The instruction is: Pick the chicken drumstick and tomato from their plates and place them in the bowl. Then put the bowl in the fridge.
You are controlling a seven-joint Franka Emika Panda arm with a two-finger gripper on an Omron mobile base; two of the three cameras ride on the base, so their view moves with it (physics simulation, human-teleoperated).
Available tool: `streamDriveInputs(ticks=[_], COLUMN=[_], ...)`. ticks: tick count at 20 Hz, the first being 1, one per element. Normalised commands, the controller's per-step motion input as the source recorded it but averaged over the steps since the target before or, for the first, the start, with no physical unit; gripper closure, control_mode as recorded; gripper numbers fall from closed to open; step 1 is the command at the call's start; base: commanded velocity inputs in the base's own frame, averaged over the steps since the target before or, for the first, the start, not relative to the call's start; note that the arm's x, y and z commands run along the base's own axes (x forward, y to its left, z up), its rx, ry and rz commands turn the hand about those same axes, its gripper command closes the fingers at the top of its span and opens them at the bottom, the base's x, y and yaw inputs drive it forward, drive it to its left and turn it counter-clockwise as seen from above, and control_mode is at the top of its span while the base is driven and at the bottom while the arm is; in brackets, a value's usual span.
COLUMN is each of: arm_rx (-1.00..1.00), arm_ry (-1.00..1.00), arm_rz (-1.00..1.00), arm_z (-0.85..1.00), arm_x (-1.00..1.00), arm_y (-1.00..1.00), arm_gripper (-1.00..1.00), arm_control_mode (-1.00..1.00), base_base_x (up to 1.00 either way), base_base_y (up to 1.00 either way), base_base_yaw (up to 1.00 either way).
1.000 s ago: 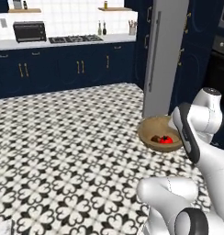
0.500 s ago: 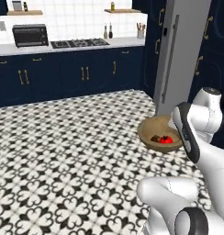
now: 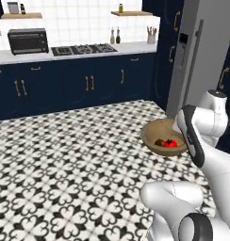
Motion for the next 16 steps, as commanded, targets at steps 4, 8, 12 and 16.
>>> streamDriveInputs(ticks=[4, 8, 12, 16], arm_rx=[0.0, 0.0, 0.0, 0.0], arm_ry=[0.0, 0.0, 0.0, 0.0], arm_rz=[0.0, 0.0, 0.0, 0.0], arm_z=[0.0, 0.0, 0.0, 0.0], arm_x=[0.0, 0.0, 0.0, 0.0], arm_y=[0.0, 0.0, 0.0, 0.0], arm_gripper=[1.0, 1.0, 1.0, 1.0], arm_control_mode=[1.0, 1.0, 1.0, 1.0], base_base_x=[1.0, 1.0, 1.0, 1.0], base_base_y=[-0.27, -0.16, -0.09, -0.06], base_base_yaw=[0.0, 0.0, 0.0, 0.0])
